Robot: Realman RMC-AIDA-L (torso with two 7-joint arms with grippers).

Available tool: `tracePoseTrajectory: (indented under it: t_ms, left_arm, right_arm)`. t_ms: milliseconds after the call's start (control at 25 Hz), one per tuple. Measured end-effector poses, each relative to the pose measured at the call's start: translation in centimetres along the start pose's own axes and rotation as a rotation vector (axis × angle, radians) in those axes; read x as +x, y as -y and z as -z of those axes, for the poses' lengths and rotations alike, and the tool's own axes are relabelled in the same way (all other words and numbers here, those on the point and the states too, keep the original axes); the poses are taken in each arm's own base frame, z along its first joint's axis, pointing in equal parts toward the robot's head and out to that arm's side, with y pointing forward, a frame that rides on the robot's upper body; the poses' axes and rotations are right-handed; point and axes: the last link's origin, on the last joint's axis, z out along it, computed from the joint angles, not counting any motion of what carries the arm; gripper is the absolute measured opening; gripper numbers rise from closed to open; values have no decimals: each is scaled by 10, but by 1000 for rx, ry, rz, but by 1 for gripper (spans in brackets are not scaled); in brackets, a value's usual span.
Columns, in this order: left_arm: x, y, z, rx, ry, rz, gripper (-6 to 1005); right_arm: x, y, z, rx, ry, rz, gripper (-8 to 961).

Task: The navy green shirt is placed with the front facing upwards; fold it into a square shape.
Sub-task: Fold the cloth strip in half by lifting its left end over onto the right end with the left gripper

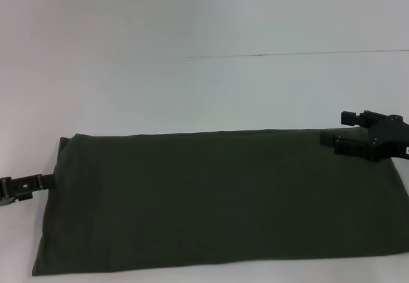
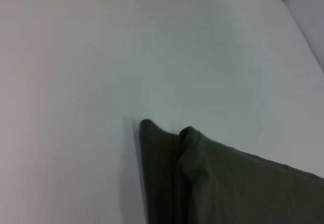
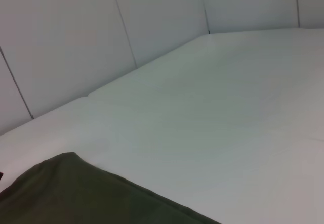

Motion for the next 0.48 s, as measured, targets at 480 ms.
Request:
tracePoseTrajectory:
  t_ms: [480]
  left_arm:
    - [-1,2,-6,50,65,2,806]
  right_arm:
    - [1,0,-5,3,3,-11,855]
